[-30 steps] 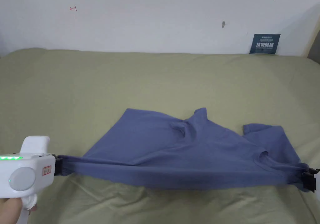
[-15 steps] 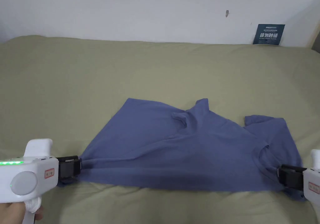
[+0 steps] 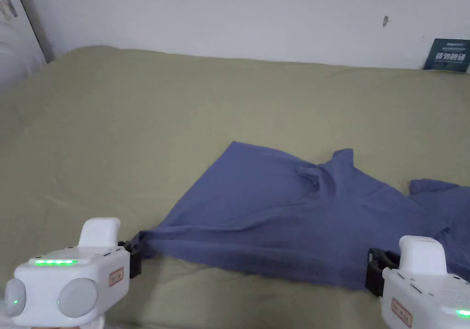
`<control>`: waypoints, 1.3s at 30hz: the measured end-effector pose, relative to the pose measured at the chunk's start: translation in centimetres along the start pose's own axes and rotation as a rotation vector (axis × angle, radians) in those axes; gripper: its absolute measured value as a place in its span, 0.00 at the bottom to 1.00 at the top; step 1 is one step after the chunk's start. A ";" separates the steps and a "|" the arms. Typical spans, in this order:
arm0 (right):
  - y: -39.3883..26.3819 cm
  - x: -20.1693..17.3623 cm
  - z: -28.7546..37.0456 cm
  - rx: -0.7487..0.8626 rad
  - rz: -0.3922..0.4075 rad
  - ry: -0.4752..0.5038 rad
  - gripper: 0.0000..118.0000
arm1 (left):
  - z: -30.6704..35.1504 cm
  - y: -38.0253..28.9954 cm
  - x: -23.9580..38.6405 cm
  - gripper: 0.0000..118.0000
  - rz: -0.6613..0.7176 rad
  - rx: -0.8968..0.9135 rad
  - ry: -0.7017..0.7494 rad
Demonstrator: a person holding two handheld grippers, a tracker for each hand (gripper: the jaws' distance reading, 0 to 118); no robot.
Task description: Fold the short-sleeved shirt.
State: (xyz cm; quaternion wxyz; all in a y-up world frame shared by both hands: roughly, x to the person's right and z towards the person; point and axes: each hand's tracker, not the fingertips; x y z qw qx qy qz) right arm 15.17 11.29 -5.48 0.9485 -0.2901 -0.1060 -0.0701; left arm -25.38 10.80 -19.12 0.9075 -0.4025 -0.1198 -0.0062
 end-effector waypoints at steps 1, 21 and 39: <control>-0.2 -0.6 -0.3 -0.011 0.015 0.011 0.00 | -0.4 0.0 -0.5 0.00 0.013 -0.013 -0.009; -0.6 -1.5 -3.7 -0.082 0.038 0.039 0.00 | -7.0 3.9 -0.3 0.01 -0.032 -0.156 -0.105; 14.4 10.6 -22.6 -0.233 0.098 -0.024 0.00 | -5.9 4.2 0.0 0.01 -0.024 -0.122 -0.076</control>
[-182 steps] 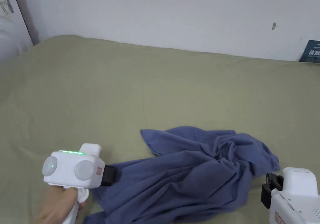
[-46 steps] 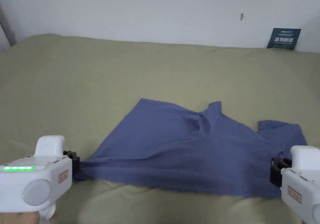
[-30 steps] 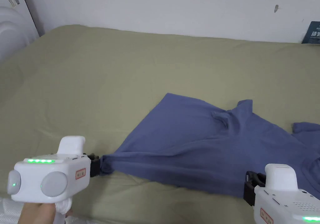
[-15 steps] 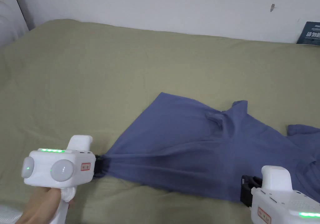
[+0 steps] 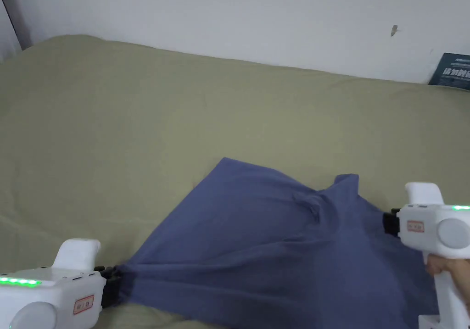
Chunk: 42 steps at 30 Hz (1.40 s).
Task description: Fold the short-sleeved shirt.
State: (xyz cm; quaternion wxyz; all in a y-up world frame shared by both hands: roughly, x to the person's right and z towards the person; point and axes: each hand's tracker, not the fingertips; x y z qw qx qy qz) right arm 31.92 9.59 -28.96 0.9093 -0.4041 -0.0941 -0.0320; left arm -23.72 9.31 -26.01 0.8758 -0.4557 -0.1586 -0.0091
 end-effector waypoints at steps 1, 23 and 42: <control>0.7 0.5 -0.8 -0.013 0.000 -0.001 0.01 | -0.2 0.1 -0.2 0.01 0.005 0.000 -0.002; 1.5 -0.6 6.8 0.023 0.161 0.017 0.04 | 1.7 3.0 1.5 0.01 0.008 0.041 0.002; 4.3 4.7 31.6 0.412 0.072 -0.144 0.03 | 16.3 15.5 7.9 0.01 -0.060 0.401 0.043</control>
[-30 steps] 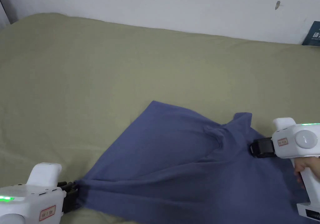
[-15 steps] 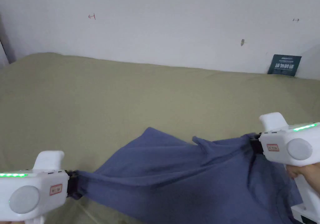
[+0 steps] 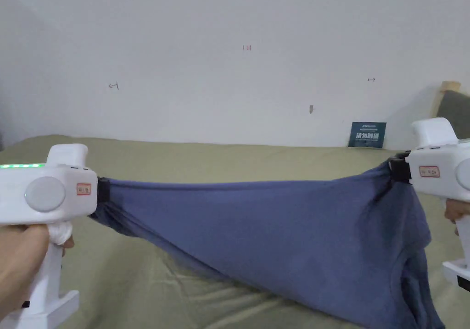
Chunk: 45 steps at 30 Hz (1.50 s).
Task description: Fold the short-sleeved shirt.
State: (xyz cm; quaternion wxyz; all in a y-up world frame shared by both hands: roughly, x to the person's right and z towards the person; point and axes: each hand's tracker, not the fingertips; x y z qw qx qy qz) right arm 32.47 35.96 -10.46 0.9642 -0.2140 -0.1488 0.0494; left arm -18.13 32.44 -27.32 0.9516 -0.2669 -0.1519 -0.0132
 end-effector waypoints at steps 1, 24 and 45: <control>0.7 0.3 0.5 0.014 -0.004 -0.008 0.03 | 0.3 1.1 0.3 0.01 0.002 0.020 -0.001; 20.7 2.8 -8.7 0.164 -0.047 -0.148 0.03 | -6.1 24.7 5.4 0.01 -0.068 0.189 0.202; 25.7 2.5 -25.8 0.214 -0.121 -0.221 0.03 | -24.4 31.0 7.9 0.01 -0.106 0.234 0.279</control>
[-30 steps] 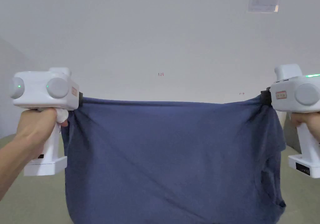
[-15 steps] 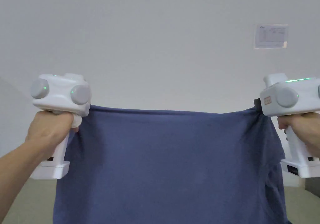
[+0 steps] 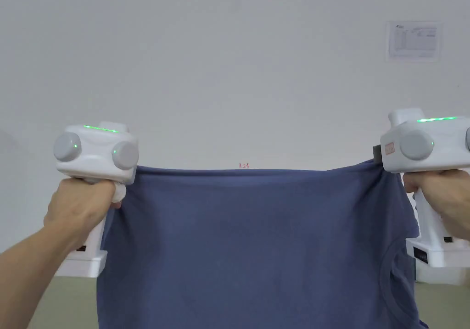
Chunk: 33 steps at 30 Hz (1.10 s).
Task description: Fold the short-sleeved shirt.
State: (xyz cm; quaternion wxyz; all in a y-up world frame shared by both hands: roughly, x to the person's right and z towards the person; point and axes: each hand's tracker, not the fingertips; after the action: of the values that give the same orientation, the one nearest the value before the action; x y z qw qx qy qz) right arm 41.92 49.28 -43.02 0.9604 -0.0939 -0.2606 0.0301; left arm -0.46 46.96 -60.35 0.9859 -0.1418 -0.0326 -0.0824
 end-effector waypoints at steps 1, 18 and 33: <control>-1.2 -0.2 -0.7 -0.001 -0.006 0.004 0.03 | -1.0 -1.2 0.5 0.01 0.004 -0.015 0.004; -27.1 -0.4 3.4 -0.312 -0.067 0.101 0.03 | -0.6 -25.7 0.6 0.01 -0.050 -0.255 -0.075; -39.1 4.3 26.1 -0.432 -0.044 0.171 0.03 | 20.2 -39.3 -5.8 0.01 -0.099 -0.362 -0.144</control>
State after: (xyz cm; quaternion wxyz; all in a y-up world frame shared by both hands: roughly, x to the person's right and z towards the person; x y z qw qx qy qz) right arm 32.75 15.66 -11.11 0.9369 -0.2939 -0.1808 -0.0555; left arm -13.75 16.44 -30.74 0.9342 -0.3204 -0.0946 -0.1250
